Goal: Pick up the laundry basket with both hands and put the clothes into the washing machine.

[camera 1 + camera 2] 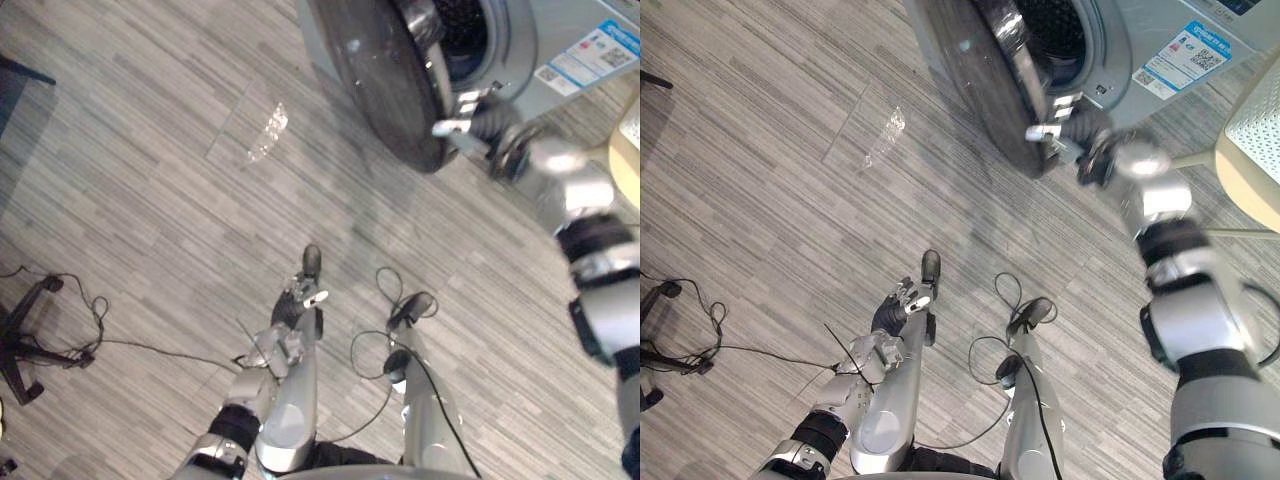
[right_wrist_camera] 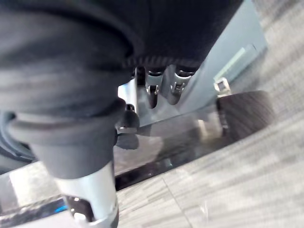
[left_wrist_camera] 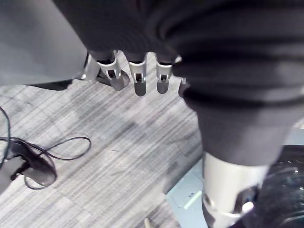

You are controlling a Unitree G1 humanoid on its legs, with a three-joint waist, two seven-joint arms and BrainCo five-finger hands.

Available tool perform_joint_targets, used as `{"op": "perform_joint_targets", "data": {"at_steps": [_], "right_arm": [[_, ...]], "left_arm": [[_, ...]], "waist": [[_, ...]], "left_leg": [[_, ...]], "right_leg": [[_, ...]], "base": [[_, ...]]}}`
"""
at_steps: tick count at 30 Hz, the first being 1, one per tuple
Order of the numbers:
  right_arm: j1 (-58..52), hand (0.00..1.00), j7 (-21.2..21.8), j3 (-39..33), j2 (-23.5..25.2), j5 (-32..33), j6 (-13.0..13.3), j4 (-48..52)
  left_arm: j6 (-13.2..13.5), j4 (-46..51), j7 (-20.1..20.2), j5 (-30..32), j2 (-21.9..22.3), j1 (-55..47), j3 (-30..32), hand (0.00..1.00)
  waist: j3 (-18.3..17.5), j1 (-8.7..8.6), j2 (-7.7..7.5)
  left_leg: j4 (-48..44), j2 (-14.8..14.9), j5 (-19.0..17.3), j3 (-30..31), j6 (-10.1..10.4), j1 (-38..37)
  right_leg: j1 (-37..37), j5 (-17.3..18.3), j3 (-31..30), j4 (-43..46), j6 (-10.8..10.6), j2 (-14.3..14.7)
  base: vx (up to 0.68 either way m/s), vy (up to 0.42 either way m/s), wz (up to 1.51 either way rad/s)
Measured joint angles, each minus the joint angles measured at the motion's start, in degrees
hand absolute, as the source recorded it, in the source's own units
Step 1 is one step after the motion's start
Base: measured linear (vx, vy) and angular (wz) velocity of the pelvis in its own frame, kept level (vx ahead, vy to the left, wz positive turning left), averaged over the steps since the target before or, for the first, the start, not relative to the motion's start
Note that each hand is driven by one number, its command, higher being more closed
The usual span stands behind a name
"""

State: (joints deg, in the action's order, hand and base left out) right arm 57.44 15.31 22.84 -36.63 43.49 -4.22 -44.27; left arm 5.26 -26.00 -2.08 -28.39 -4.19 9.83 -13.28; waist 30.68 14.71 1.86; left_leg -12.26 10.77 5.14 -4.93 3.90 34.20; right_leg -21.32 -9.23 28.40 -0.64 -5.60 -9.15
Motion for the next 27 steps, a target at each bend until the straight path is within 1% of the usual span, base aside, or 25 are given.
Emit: {"op": "perform_joint_targets", "data": {"at_steps": [1, 2, 4, 5, 7, 8, 9, 10, 11, 13, 14, 15, 16, 18, 19, 20, 21, 22, 23, 24, 25, 26, 27], "right_arm": [[-3.63, 0.0, 0.17, -0.05, 2.33, 1.07, 0.03, 0.68], [-5.48, 0.0, 0.39, -0.49, 3.57, 1.76, 0.38, 0.97], [-12.59, 0.0, 1.25, -1.81, 7.73, 1.7, 0.44, 2.58], [-14.43, 0.0, 1.29, -2.37, 8.77, 1.4, 0.49, 2.72], [-21.35, 0.0, 1.2, -4.88, 12.07, 0.64, 0.6, 2.6], [-22.79, 0.0, 1.19, -5.5, 12.93, 0.28, 0.64, 2.55], [-25.49, 0.0, 1.16, -6.84, 14.92, -0.44, 0.65, 2.49], [-26.6, 0.0, 1.17, -7.09, 15.96, -0.91, 0.67, 2.47], [-27.97, 0.0, 1.16, -7.32, 17.48, -1.71, 1.37, 2.19], [-28.6, 0.0, 1.15, -7.38, 19.51, -4.63, 1.72, -0.09], [-28.66, 0.0, 1.16, -7.37, 19.87, -5.21, 1.72, -0.68], [-28.61, 0.0, 1.08, -7.38, 20.85, -8.51, 1.81, -2.37], [-28.64, 0.0, 1.07, -7.34, 21.17, -9.64, 1.8, -2.85], [-28.55, 0.0, 0.83, -7.09, 22.95, -12.63, 1.83, -4.5], [-28.51, 0.0, 0.82, -6.9, 23.4, -12.8, 1.83, -4.5], [-28.36, 0.0, 0.8, -6.44, 24.31, -13.04, 1.84, -4.54], [-27.94, 0.0, 0.8, -6.31, 24.86, -13.28, 1.83, -4.6], [-27.81, 0.0, 0.79, -6.29, 25.36, -13.28, 1.82, -4.7], [-27.7, 0.0, 0.77, -6.33, 25.37, -13.28, 1.81, -4.7], [-27.39, 0.0, 0.67, -6.4, 25.41, -13.28, 1.59, -4.93], [-27.21, 0.0, 0.64, -6.46, 25.43, -13.28, 1.51, -4.97], [-26.43, 0.0, 0.65, -6.55, 25.64, -13.26, 1.33, -5.2], [-25.25, 0.0, 0.66, -6.56, 25.68, -13.25, 1.23, -6.3]], "left_arm": [[0.07, 3.18, -0.92, 0.13, 0.26, 0.02, 0.74, 0.0], [0.08, 5.0, -1.22, 0.2, 0.51, -0.03, 1.39, 0.0], [0.32, 13.28, -3.23, 2.22, 1.4, 0.11, 5.52, 0.0], [0.46, 15.54, -3.96, 3.5, 1.37, 0.27, 6.78, 0.0], [1.97, 24.13, -7.19, 9.45, 1.04, 0.88, 11.76, 0.0], [2.4, 26.07, -8.14, 11.13, 0.92, 1.17, 12.78, 0.0], [3.01, 30.29, -9.96, 14.05, 0.11, 2.02, 15.01, 0.0], [3.28, 32.44, -10.86, 15.45, -0.67, 2.66, 15.54, 0.0], [4.03, 35.98, -11.85, 18.3, -1.98, 4.55, 15.09, 0.0], [4.19, 39.02, -12.44, 23.07, -3.14, 8.6, 13.54, 0.0], [4.18, 39.32, -12.58, 23.73, -3.71, 9.94, 12.94, 0.0], [4.05, 39.51, -13.1, 28.64, -5.14, 13.88, 10.66, 0.0], [4.03, 39.52, -13.1, 30.48, -5.78, 15.56, 9.8, 0.0], [3.92, 39.56, -14.08, 37.85, -8.31, 21.55, 5.95, 0.0], [3.92, 39.61, -14.24, 39.49, -8.39, 22.51, 5.15, 0.0], [3.88, 39.57, -14.29, 41.38, -8.44, 23.84, 3.51, 0.0], [3.89, 39.39, -13.93, 41.59, -8.29, 24.34, 1.68, 0.0], [4.04, 38.04, -12.53, 41.51, -8.18, 24.35, -1.45, 0.0], [4.1, 36.33, -11.66, 41.44, -7.8, 24.65, -3.13, 0.0], [4.11, 30.97, -8.64, 39.43, -7.22, 25.11, -6.14, 0.0], [4.02, 27.44, -6.62, 37.4, -7.03, 25.26, -7.38, 0.0], [3.34, 19.28, -2.22, 30.98, -6.91, 25.73, -8.36, 0.0], [1.92, 12.44, 0.74, 25.36, -7.03, 26.24, -8.28, 0.0]], "waist": [[-0.02, -0.34, 0.03], [-0.05, -0.53, 0.09], [-0.18, -1.26, 0.32], [-0.19, -1.32, 0.33], [-0.42, -1.6, 0.73], [-0.42, -1.7, 0.73], [-0.42, -2.37, 0.73], [-0.42, -3.12, 0.72], [-0.42, -3.74, 0.72], [-0.51, -4.45, 0.68], [-0.53, -4.5, 0.67], [-0.55, -4.72, 0.62], [-0.56, -4.82, 0.61], [-0.79, -5.62, 0.18], [-0.89, -5.99, -0.02], [-1.05, -6.59, -0.32], [-1.1, -7.12, -0.41], [-1.21, -7.72, -0.55], [-1.3, -7.81, -0.63], [-2.05, -7.79, -0.98], [-2.45, -7.91, -1.21], [-2.85, -8.4, -1.85], [-2.98, -9.13, -2.09]], "left_leg": [[-0.02, 0.04, 0.0, -0.15, 0.0, -0.1], [-0.02, 0.05, 0.0, -0.18, 0.0, -0.17], [-0.04, 0.1, -0.02, -0.48, 0.02, -0.74], [-0.04, 0.13, -0.03, -0.64, 0.02, -0.96], [-0.04, 0.1, -0.04, -1.08, 0.03, -1.49], [-0.04, 0.1, -0.05, -1.33, 0.03, -1.67], [-0.06, 0.06, -0.05, -1.57, 0.03, -1.99], [-0.16, 0.03, -0.06, -1.63, 0.04, -2.11], [-0.34, 0.03, -0.28, -1.75, 0.32, -2.11], [-0.59, 0.07, -0.3, -1.85, 0.36, -2.12], [-0.61, 0.08, -0.3, -1.88, 0.36, -2.12], [-0.62, 0.11, -0.3, -1.98, 0.37, -2.12], [-0.65, 0.12, -0.3, -2.04, 0.37, -2.11], [-0.86, 0.14, -0.28, -2.55, 0.34, -2.11], [-1.01, 0.14, -0.26, -2.74, 0.31, -2.07], [-1.6, 0.21, -0.41, -3.17, -0.15, -1.98], [-2.33, 0.29, -0.82, -3.26, -0.32, -1.79], [-3.11, 0.34, -1.24, -3.27, -0.43, -1.44], [-3.55, 0.39, -1.49, -3.27, -0.42, -1.17], [-4.62, 0.62, -2.09, -3.49, -0.5, -0.22], [-4.99, 0.69, -2.25, -3.66, -0.62, 0.19], [-5.83, 0.91, -2.67, -4.14, -0.79, 0.75], [-6.64, 1.1, -3.08, -4.25, -0.93, 1.19]], "right_leg": [[-0.02, 0.0, -0.07, 0.09, 0.0, -0.01], [-0.02, 0.01, -0.1, 0.19, 0.01, -0.03], [0.0, 0.44, -0.32, 1.04, 0.22, -0.27], [0.0, 0.56, -0.42, 1.31, 0.24, -0.36], [-0.05, 0.71, -0.81, 1.87, 0.3, -0.64], [-0.06, 0.7, -1.1, 1.93, 0.3, -0.69], [-0.05, 0.7, -1.44, 2.29, 0.3, -0.87], [-0.03, 0.71, -1.57, 2.48, 0.3, -0.94], [-0.06, 0.7, -1.75, 2.47, 0.3, -0.98], [-0.05, 0.68, -1.98, 2.42, 0.42, -0.97], [-0.07, 0.67, -2.05, 2.4, 0.49, -0.96], [-0.11, 0.57, -2.17, 2.35, 0.57, -0.93], [-0.12, 0.5, -2.24, 2.32, 0.58, -0.93], [-0.2, -0.24, -2.86, 1.77, 0.33, -0.9], [-0.21, -0.54, -3.11, 1.48, 0.31, -0.88], [-0.24, -0.83, -3.48, 1.19, 0.44, -0.87], [-0.2, -0.88, -3.63, 1.19, 0.41, -0.87], [-0.23, -0.94, -3.8, 1.19, 0.35, -0.88], [-0.34, -1.08, -3.98, 1.19, 0.26, -0.86], [-1.1, -1.16, -4.63, 1.22, 0.22, -0.76], [-1.49, -1.31, -4.98, 1.21, 0.19, -0.75], [-2.07, -1.64, -5.25, 1.23, 0.06, -0.73], [-2.22, -1.66, -5.42, 1.23, 0.06, -0.65]], "base": [[0.01, 0.007, -0.04], [0.0, 0.0, 0.0], [0.0, 0.01, -0.04], [0.0, 0.009, -0.06], [0.0, 0.005, -0.07], [0.0, 0.007, -0.1], [-0.01, 0.007, -0.06], [-0.02, 0.004, -0.05], [-0.03, -0.001, -0.02], [-0.02, -0.003, -0.02], [-0.02, -0.012, -0.04], [0.0, 0.0, 0.0], [-0.01, -0.015, -0.05], [0.0, -0.014, -0.09], [0.01, -0.015, -0.16], [0.02, -0.015, -0.15], [0.02, -0.014, -0.14], [0.02, -0.008, -0.07], [0.01, -0.004, -0.12], [0.0, 0.0, -0.14], [0.0, 0.002, -0.23], [0.0, -0.001, -0.19], [-0.01, -0.002, -0.2]]}}
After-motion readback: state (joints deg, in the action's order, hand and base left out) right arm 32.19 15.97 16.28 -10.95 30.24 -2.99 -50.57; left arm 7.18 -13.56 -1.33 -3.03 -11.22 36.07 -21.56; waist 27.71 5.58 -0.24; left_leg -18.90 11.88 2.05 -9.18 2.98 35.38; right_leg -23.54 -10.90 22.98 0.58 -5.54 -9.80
